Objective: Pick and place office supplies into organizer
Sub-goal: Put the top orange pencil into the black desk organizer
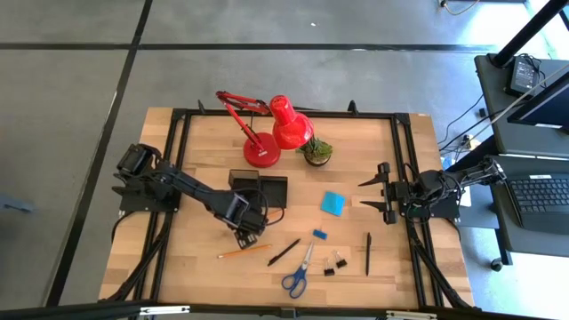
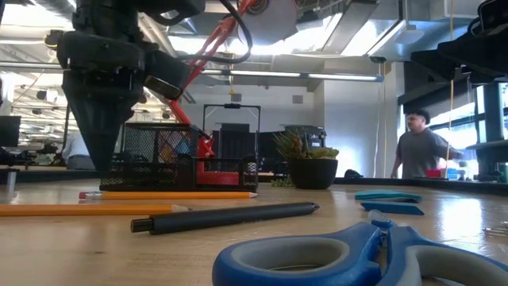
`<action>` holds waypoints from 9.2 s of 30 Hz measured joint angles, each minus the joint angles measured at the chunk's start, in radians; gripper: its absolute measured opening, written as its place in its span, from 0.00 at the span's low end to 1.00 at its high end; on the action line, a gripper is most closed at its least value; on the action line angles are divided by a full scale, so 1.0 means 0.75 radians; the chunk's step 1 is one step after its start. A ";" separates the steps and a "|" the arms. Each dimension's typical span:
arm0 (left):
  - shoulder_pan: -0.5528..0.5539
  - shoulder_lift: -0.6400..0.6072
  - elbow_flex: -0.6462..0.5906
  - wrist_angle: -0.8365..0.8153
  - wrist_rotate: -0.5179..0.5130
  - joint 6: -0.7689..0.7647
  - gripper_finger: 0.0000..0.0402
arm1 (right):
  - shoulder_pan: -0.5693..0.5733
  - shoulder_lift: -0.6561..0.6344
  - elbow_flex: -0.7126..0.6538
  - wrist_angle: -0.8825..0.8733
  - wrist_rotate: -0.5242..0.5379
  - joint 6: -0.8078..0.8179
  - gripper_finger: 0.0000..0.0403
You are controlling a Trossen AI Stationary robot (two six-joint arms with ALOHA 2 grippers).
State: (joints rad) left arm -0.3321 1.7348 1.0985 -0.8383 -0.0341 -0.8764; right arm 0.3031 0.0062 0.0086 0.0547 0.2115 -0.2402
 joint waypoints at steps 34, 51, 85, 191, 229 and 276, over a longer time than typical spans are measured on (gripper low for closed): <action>0.026 0.165 0.003 -0.004 0.063 0.069 0.46 | 0.000 0.000 0.000 0.000 0.000 0.031 0.60; 0.032 0.168 0.001 -0.002 0.067 0.098 0.46 | 0.000 0.000 0.000 0.000 0.000 0.030 0.60; 0.071 0.168 0.001 0.001 0.078 0.105 0.46 | 0.000 0.000 0.000 0.000 0.000 0.030 0.60; 0.010 0.218 0.420 -0.462 -0.001 0.256 0.03 | 0.000 0.000 0.000 0.000 0.000 0.030 0.60; 0.081 -0.073 0.732 -0.977 -0.251 0.551 0.02 | 0.000 0.000 0.000 0.000 0.000 0.030 0.60; 0.277 -0.380 0.510 -0.977 -1.229 2.057 0.04 | 0.000 0.000 0.000 0.000 0.000 0.032 0.60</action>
State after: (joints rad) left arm -0.1240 1.4498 1.4811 -1.5711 -0.9557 0.6662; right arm 0.3031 0.0063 0.0086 0.0547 0.2115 -0.2161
